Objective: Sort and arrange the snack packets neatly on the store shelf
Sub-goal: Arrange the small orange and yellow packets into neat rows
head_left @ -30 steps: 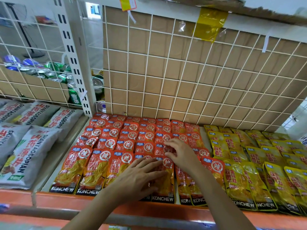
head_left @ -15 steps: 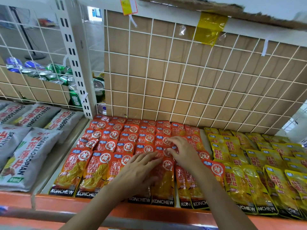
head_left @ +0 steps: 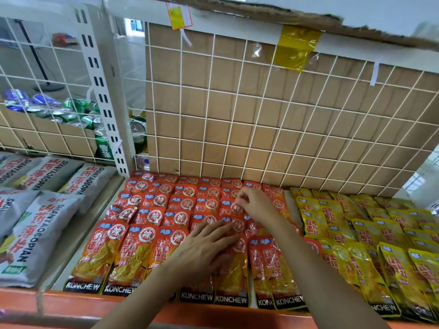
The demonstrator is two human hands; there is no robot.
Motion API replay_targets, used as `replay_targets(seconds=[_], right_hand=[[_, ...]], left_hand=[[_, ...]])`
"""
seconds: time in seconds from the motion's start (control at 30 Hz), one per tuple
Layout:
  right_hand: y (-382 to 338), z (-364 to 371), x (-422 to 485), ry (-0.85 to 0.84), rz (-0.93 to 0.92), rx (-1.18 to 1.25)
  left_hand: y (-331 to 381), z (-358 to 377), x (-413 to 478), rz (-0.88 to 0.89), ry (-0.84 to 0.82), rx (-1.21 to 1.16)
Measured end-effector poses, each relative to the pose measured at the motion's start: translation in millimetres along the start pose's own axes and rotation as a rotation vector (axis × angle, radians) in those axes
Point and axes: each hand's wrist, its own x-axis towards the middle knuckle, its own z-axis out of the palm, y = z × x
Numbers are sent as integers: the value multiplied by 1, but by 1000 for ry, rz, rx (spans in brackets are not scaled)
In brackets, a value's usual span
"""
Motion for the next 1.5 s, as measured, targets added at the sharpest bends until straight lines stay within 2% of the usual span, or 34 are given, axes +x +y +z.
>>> replay_targets(seconds=[0.3,0.67,1.03,1.17,1.3,1.43,1.5], right_hand=[[7,-1,10,-56,-25,95],[9,-1,11,-111,-52,135],[10,-2,9,-118,-68,147],[11,1,9,-90,-78,139],[10,2,6,-32,-102,125],[12,3,7,148,-113,64],[12,3,8,154,-107,45]], left_hand=[[2,2,-2,-21,5,37],[4,-6,-1,-48,-96,70],[7,-9,-1,-60,-101,29],[6,-9,-2,-71,-83,10],[6,-16,2,-46,-50,-143],[2,-15,8,-89,-33,-149],[0,-13,13,-60,-30,-119]])
